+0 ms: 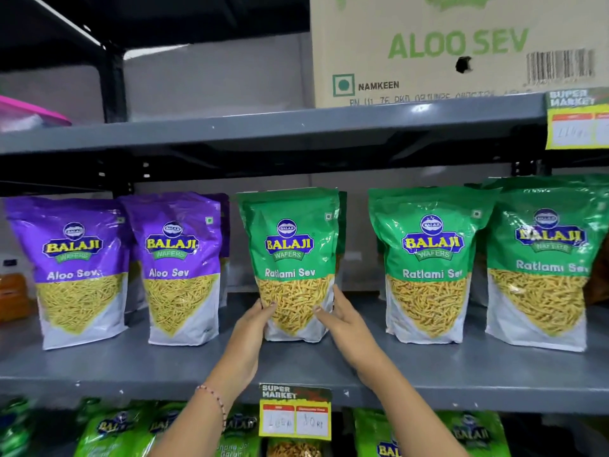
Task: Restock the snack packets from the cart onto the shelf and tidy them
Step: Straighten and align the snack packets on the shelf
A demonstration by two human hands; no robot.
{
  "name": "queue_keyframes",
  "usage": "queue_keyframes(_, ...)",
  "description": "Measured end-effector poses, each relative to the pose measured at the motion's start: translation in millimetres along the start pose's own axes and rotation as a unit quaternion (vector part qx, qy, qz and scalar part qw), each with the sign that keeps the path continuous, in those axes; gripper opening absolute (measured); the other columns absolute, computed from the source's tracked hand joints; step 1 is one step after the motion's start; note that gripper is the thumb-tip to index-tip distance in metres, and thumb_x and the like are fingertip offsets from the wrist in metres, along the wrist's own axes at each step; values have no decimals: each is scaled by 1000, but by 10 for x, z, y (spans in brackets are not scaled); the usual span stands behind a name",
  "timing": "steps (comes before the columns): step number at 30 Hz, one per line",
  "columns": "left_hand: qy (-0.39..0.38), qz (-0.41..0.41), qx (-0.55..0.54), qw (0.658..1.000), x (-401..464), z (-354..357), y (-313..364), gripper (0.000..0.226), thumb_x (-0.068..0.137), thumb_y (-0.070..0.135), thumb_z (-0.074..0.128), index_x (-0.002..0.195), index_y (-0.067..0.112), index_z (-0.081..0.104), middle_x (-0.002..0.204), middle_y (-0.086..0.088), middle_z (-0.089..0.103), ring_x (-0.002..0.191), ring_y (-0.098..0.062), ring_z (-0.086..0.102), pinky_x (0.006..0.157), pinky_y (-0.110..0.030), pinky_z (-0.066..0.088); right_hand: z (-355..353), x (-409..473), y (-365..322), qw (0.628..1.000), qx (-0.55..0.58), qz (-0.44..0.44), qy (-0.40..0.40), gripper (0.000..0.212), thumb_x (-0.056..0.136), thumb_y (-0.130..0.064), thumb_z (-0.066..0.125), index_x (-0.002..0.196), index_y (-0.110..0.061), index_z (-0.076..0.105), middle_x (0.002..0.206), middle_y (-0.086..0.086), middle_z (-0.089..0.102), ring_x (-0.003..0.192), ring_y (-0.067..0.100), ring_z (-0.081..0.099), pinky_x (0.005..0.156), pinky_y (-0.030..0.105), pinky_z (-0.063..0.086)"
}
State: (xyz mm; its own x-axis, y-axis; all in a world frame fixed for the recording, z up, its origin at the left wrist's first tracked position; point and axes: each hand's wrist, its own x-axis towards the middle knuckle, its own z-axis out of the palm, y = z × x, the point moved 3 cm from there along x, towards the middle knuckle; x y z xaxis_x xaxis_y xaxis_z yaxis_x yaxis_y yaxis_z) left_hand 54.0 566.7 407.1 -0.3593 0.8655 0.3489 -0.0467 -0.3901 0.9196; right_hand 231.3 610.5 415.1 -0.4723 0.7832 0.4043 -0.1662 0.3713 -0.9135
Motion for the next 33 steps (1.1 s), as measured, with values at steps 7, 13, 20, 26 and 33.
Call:
queue_keyframes(7,-60,10,76,995,-102,90,10,33,94,15,56,120,32,66,124,14,69,118,-2,61,103,-24,43,-34,7,33,1000,22,1,-2,92,79,-49,67,153,-37,15,158,-11,34,144,9,32,120,44,25)
queue_keyframes(13,-83,6,123,989,-202,162,75,33,93,27,60,119,47,59,116,36,65,108,21,56,78,0,42,-80,10,25,999,21,-26,10,70,93,-28,60,151,-39,24,141,-19,54,130,1,50,114,36,36)
queue_keyframes(20,-93,-2,151,984,-250,198,101,32,90,33,62,106,61,58,108,46,62,100,30,52,75,1,41,-109,-3,37,998,42,-42,11,64,96,-26,56,149,-41,24,135,-21,60,121,-4,56,93,17,46)
queue_keyframes(26,-120,1,172,978,-300,317,105,33,89,36,64,106,63,58,114,42,62,105,25,54,88,-9,35,-217,-47,100,998,32,-39,25,64,97,-25,56,149,-42,23,133,-23,60,121,-3,56,98,22,44)
queue_keyframes(33,53,54,118,990,-444,3,313,73,90,23,65,152,24,26,148,20,31,139,1,28,109,-20,25,-85,-194,-210,987,-10,-67,143,75,95,-25,58,155,-27,13,159,-11,29,142,4,32,119,34,27)
